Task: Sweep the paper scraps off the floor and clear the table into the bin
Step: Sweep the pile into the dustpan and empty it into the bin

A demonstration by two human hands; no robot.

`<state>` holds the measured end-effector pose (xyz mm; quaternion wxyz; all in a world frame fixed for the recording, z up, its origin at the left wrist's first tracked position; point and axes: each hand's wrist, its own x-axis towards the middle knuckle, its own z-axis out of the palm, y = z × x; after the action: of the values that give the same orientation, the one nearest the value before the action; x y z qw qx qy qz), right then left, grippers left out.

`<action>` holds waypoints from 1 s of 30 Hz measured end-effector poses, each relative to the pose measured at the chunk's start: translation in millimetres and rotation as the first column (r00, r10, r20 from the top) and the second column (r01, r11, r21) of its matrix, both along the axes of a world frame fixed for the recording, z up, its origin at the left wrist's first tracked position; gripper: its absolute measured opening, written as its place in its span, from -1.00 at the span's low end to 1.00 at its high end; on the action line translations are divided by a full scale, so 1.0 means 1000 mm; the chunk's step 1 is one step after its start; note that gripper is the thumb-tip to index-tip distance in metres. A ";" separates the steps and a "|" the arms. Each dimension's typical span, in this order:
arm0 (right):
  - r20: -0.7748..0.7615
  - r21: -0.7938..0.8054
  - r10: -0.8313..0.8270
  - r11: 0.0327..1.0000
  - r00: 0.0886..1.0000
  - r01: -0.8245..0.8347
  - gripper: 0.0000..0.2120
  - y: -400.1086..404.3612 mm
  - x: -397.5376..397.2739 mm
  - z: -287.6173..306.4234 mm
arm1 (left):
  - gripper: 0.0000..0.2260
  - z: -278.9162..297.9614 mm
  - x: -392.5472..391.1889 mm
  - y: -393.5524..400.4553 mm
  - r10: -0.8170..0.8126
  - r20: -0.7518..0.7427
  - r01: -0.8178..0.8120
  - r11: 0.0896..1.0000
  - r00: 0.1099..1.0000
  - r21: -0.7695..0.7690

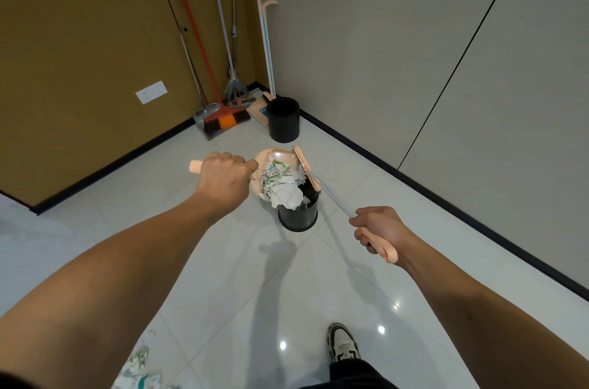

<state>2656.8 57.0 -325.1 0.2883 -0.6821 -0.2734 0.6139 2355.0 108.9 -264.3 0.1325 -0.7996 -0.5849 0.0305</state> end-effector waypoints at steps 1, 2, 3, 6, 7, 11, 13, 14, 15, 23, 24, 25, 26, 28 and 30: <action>-0.002 0.001 -0.002 1.000 1.000 0.002 -0.62 -0.001 -0.001 0.000 | -0.90 0.001 0.001 0.000 0.003 0.003 -0.003 1.000 1.000 0.005; -0.005 0.001 -0.005 1.000 1.000 0.005 -0.63 -0.002 -0.001 -0.001 | -0.89 0.001 0.001 0.000 0.012 0.007 -0.012 1.000 1.000 0.014; -0.005 0.001 -0.010 1.000 1.000 0.010 -0.63 -0.002 -0.002 -0.001 | -0.88 0.002 0.002 -0.001 0.023 0.012 -0.023 1.000 1.000 0.022; 0.003 0.009 -0.019 1.000 1.000 0.019 -0.62 -0.003 -0.001 -0.001 | -0.87 0.000 0.006 -0.003 0.032 0.006 -0.032 0.999 0.999 0.012; 0.002 0.009 -0.019 1.000 1.000 0.019 -0.61 -0.003 0.000 -0.001 | -0.87 0.000 0.008 -0.005 0.038 0.000 -0.038 0.999 0.999 0.005; -0.010 0.011 -0.026 1.000 1.000 0.026 -0.59 -0.005 0.004 0.000 | -0.90 -0.001 0.012 -0.005 0.053 0.033 -0.054 0.999 0.998 0.009; -0.012 0.009 -0.028 1.000 1.000 0.028 -0.58 -0.005 0.005 0.000 | -0.89 -0.001 0.014 -0.006 0.044 0.024 -0.044 0.999 0.999 -0.003; -0.013 0.008 -0.029 1.000 0.999 0.030 -0.58 -0.005 0.004 0.000 | -0.89 -0.001 0.014 -0.007 0.038 0.013 -0.038 0.999 0.999 -0.008; -0.014 0.009 -0.031 0.999 0.999 0.031 -0.58 -0.006 0.004 0.000 | -0.88 -0.001 0.014 -0.008 0.034 0.003 -0.034 0.999 0.999 -0.014; 0.002 0.009 -0.016 1.000 1.000 0.016 -0.60 -0.010 0.005 0.005 | -0.86 0.004 0.012 -0.008 0.011 -0.045 -0.013 1.000 0.999 -0.024; 0.005 0.010 -0.017 1.000 1.000 0.017 -0.60 -0.010 0.005 0.006 | -0.85 0.004 0.012 -0.008 0.009 -0.047 -0.011 1.000 0.999 -0.027; 0.007 0.013 -0.017 1.000 1.000 0.017 -0.60 -0.010 0.005 0.007 | -0.85 0.004 0.012 -0.008 0.013 -0.040 -0.014 1.000 0.999 -0.025; 0.007 0.016 -0.016 1.000 1.000 0.016 -0.60 -0.010 0.004 0.008 | -0.84 0.004 0.012 -0.008 0.022 -0.025 -0.023 1.000 0.999 -0.020; 0.011 0.020 -0.013 1.000 1.000 0.013 -0.59 -0.010 0.003 0.008 | -0.84 0.004 0.014 -0.010 0.046 0.012 -0.046 0.999 0.999 -0.010; 0.014 0.026 -0.012 1.000 1.000 0.011 -0.58 -0.010 0.000 0.008 | -0.85 0.003 0.016 -0.012 0.056 0.032 -0.056 0.998 0.998 -0.012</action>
<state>2657.0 47.4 -317.1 0.2986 -0.6843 -0.2793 0.6038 2371.2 97.3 -261.7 0.1178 -0.7841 -0.6089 0.0243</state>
